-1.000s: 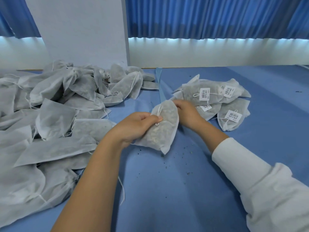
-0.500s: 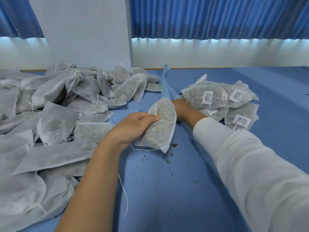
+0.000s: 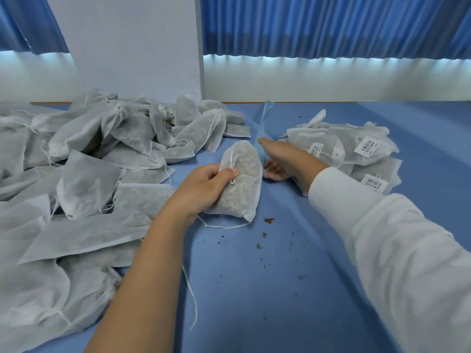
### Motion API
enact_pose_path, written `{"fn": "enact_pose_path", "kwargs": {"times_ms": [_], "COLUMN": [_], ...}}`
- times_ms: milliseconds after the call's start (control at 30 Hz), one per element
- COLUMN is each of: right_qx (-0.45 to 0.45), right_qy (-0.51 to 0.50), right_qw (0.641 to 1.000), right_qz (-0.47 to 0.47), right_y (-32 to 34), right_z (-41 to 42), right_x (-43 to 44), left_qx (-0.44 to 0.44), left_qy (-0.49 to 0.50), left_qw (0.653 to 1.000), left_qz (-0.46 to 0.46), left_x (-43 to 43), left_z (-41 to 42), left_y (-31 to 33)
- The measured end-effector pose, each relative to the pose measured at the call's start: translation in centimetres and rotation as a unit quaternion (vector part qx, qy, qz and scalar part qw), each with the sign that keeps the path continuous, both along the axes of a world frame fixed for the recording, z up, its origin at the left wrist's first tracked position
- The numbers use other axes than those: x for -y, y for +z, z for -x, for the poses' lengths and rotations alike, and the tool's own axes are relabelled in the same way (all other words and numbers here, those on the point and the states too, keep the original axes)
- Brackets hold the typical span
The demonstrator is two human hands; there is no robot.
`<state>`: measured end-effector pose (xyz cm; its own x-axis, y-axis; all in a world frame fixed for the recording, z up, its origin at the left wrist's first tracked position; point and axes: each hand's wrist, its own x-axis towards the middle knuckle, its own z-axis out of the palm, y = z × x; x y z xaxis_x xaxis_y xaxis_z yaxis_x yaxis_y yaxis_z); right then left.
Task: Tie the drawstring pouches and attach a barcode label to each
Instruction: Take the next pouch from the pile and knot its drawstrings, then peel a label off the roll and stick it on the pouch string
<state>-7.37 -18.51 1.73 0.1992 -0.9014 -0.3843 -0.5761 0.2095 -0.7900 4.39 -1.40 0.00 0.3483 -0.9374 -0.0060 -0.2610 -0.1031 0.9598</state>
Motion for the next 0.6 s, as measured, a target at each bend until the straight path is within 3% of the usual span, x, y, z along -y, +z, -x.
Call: {"fn": "enact_pose_path", "kwargs": {"times_ms": [200,267,333,433,600], "right_qx": [0.031,0.01,0.06,0.21,0.198], "right_qy": [0.002,0.047,0.092,0.089,0.057], "right_qw": [0.999,0.996,0.987,0.964,0.971], "right_qz": [-0.037,-0.081,-0.115,-0.137,-0.12], "right_y": [0.2,0.1,-0.2,-0.6,0.4], "right_z": [1.9,2.5,2.5,1.4,-1.0], "right_x": [-0.8,-1.5,-2.0,-1.9,-0.9], "left_qx": [0.04,0.032,0.026,0.046,0.048], "left_qy": [-0.015,-0.01,-0.009,-0.013,-0.02], "left_qw": [0.999,0.999,0.999,0.999,0.998], "left_qz": [0.014,0.019,0.019,0.018,0.021], "left_x": [0.0,0.2,0.3,0.5,0.3], "left_z": [0.3,0.2,0.2,0.3,0.2], "left_y": [-0.2,-0.4,-0.4,-0.6,-0.5]}}
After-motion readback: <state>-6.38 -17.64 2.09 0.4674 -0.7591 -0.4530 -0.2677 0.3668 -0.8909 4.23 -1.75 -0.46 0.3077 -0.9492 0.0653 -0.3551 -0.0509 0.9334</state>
